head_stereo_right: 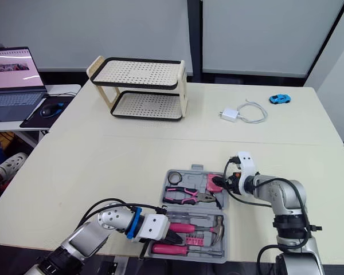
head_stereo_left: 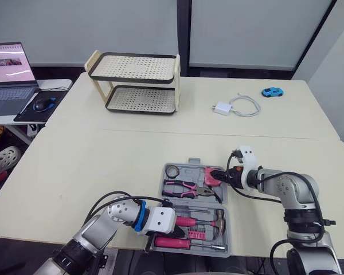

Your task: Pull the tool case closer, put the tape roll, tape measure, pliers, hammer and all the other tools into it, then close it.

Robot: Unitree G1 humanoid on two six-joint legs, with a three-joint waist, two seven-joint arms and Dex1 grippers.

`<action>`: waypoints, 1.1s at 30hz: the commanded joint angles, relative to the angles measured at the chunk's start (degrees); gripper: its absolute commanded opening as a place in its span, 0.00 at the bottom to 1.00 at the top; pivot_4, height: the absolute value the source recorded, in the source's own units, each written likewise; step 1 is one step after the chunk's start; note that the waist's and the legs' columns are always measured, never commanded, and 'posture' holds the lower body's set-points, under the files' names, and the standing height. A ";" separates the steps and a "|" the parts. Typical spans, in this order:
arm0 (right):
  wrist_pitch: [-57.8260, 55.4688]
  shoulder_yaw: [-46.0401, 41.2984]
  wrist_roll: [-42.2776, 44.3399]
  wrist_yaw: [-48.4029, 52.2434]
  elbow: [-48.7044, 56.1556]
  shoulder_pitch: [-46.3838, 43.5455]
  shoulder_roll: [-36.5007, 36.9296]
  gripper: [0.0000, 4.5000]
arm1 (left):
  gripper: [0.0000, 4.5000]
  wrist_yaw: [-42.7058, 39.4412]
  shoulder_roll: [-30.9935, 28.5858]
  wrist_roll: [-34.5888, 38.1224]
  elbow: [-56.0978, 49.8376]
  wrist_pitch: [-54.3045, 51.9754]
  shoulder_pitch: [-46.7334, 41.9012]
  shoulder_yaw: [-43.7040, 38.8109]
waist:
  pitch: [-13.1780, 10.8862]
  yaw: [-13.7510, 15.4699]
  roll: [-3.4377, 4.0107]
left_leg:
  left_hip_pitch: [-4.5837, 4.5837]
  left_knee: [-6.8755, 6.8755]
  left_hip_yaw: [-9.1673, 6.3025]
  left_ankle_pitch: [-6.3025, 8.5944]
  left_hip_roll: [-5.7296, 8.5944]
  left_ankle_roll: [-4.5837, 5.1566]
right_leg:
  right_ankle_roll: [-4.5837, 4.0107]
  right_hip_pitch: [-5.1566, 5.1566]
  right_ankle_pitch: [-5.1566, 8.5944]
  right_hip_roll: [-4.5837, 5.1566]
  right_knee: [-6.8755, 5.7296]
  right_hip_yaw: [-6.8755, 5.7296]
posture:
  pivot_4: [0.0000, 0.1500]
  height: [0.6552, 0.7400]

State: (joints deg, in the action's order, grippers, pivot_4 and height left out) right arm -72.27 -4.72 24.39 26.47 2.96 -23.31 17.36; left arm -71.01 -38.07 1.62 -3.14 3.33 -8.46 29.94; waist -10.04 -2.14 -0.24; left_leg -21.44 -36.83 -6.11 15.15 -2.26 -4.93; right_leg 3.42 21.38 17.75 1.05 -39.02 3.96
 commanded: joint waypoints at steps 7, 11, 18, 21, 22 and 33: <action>-0.33 1.09 3.64 3.18 -3.93 -1.64 -1.76 0.99 | 0.00 -0.40 0.07 -4.34 6.01 0.92 -0.34 3.31 | 0.41 -0.60 0.21 | 0.03 0.02 0.01 0.00 0.00 0.01 | 0.00 -0.02 0.00 0.00 0.00 0.01 | 1.00 0.94; 0.67 0.55 5.77 6.90 -5.22 -2.25 -1.20 0.99 | 0.00 -1.07 -0.27 -4.50 6.55 1.39 -0.72 3.70 | 0.45 -0.93 0.27 | 0.03 0.03 0.01 0.00 0.00 0.01 | 0.00 -0.02 0.00 -0.01 0.00 0.01 | 1.00 0.94; 5.30 2.63 6.66 13.43 -7.52 -3.87 0.84 0.99 | 0.00 -2.22 -1.65 -4.44 5.70 1.31 -0.32 3.39 | 0.44 -1.40 0.28 | 0.04 0.08 0.02 0.01 0.00 0.03 | 0.01 0.01 0.00 -0.02 0.01 0.04 | 1.00 0.94; 7.53 3.38 6.74 15.62 -7.54 -4.28 1.15 0.99 | 0.00 -2.40 -2.04 -4.29 5.02 0.86 -0.20 3.21 | 0.44 -1.55 0.28 | 0.07 0.11 0.03 0.01 0.00 0.04 | 0.01 0.01 0.00 -0.03 0.00 0.06 | 1.00 0.94; 8.44 3.60 6.56 16.14 -7.47 -4.32 1.16 0.99 | 0.00 -2.45 -2.16 -4.24 4.78 0.71 -0.15 3.16 | 0.44 -1.61 0.28 | 0.07 0.11 0.03 0.01 -0.01 0.04 | 0.01 0.01 0.00 -0.03 0.00 0.06 | 1.00 0.94; 13.06 4.63 7.02 21.25 -2.12 -4.08 4.38 0.99 | 0.00 -2.07 -2.26 -3.21 2.25 -1.60 -0.15 2.49 | 0.38 -1.73 0.32 | 0.02 0.13 0.02 0.01 -0.01 0.04 | 0.01 0.05 0.01 -0.04 0.02 0.05 | 1.00 0.94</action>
State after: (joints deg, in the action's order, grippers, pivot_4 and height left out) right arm -60.38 0.04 28.95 45.60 -3.13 -26.26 21.11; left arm -73.17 -39.31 1.60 -2.69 3.75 -9.90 30.97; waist -9.66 -3.87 0.08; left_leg -21.42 -36.70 -6.10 15.16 -2.27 -4.89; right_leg 3.42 21.43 17.76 1.01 -39.01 4.01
